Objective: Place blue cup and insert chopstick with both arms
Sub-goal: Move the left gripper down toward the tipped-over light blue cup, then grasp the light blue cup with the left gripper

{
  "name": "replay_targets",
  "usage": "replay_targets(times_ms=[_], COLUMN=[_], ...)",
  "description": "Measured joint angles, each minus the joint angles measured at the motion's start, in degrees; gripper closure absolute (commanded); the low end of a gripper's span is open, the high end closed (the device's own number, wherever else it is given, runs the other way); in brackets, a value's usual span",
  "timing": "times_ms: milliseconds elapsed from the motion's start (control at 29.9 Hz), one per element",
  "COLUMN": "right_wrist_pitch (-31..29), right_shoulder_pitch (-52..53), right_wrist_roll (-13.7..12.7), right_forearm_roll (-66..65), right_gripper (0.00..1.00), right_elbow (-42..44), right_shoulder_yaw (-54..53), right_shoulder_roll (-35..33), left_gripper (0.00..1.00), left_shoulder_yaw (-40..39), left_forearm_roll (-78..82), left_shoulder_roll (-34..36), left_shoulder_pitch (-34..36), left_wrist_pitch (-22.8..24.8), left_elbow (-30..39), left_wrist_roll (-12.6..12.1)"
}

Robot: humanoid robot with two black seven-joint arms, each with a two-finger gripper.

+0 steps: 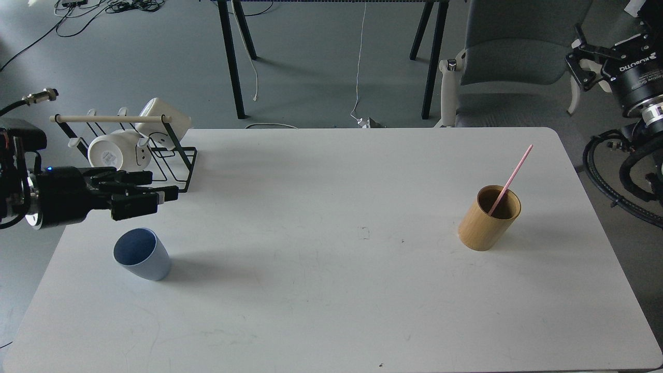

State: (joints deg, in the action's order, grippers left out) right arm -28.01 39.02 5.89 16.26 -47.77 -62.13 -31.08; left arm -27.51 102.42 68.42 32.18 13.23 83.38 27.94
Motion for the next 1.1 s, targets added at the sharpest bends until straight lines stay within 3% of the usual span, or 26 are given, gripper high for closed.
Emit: replay_targets(times_ms=[267, 635, 903, 1103], right_wrist_pitch=[0.00, 0.00, 0.00, 0.00], right_shoulder_pitch=[0.00, 0.09, 0.09, 0.09], right_wrist_roll=[0.27, 0.41, 0.49, 0.53], right_forearm_roll=[0.00, 0.00, 0.00, 0.00], right_gripper=[0.00, 0.00, 0.00, 0.00], right_elbow=[-2.09, -3.01, -3.03, -2.96], right_shoulder_yaw=[-0.19, -0.78, -0.81, -0.81], right_shoulder_roll=[0.61, 1.61, 1.49, 1.18], left_gripper=[0.36, 0.41, 0.81, 0.90], left_shoulder_yaw=[10.13, 16.41, 16.33, 16.42], left_forearm_roll=[3.03, 3.04, 2.99, 3.49], left_shoulder_roll=[-1.22, -6.40, -7.68, -8.56], left_shoulder_pitch=[-1.00, -0.76, -0.37, -0.28], left_wrist_pitch=[-9.57, -14.25, -14.28, -14.09], left_elbow=[-12.38, -19.86, -22.13, -22.30], left_wrist_roll=[0.06, 0.07, 0.06, 0.06])
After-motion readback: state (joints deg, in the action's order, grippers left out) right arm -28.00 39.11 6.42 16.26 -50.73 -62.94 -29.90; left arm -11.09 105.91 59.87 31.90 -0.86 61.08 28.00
